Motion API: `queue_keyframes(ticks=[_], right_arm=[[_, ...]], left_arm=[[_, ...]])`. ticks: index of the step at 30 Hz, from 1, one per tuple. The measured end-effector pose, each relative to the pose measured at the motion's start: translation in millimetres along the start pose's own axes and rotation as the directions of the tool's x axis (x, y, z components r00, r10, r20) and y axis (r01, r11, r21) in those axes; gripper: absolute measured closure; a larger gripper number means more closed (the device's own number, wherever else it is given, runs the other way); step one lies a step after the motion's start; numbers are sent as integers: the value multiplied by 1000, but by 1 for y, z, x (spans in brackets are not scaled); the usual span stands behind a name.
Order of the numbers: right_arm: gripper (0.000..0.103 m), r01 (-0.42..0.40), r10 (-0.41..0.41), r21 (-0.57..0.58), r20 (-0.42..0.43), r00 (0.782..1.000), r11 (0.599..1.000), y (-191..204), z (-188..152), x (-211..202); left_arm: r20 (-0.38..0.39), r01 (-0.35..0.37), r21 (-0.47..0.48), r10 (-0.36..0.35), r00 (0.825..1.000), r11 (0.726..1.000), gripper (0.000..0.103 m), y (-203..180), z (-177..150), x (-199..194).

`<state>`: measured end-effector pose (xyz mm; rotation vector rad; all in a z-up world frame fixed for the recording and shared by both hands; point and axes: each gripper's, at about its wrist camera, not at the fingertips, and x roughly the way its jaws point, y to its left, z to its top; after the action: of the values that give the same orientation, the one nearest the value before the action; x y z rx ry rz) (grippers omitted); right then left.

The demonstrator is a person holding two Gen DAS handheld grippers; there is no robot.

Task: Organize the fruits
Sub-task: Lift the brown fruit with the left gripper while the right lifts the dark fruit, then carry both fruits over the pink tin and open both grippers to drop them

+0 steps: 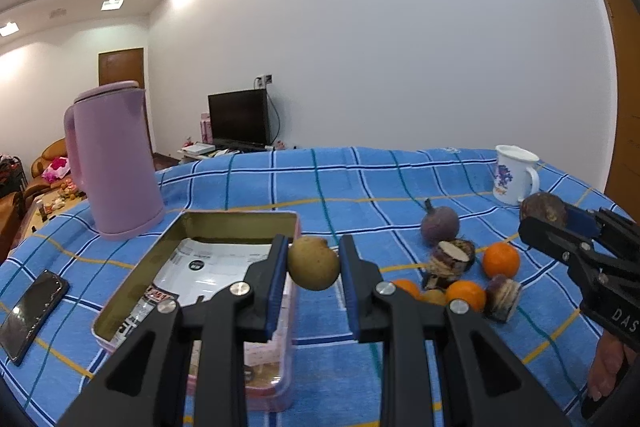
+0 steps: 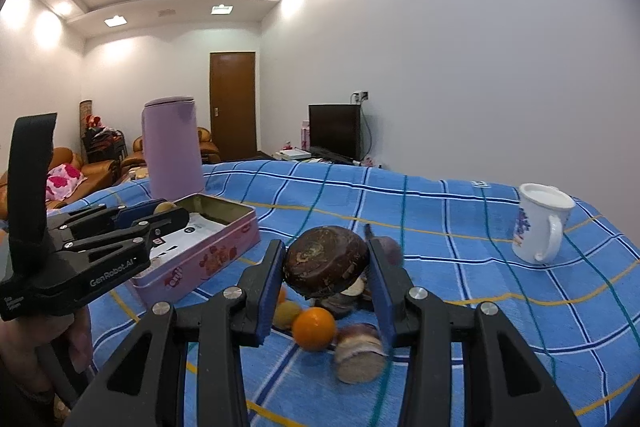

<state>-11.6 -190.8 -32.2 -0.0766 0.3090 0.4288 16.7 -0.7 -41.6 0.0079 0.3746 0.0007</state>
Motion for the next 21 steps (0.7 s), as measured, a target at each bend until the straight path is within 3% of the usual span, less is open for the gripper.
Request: queue_keyframes(ticks=[21], right_arm=[[61, -98, 95, -61, -50, 994, 993, 51, 15, 48]], left_arm=[[-70, -79, -35, 76, 995, 996, 76, 57, -1, 19]])
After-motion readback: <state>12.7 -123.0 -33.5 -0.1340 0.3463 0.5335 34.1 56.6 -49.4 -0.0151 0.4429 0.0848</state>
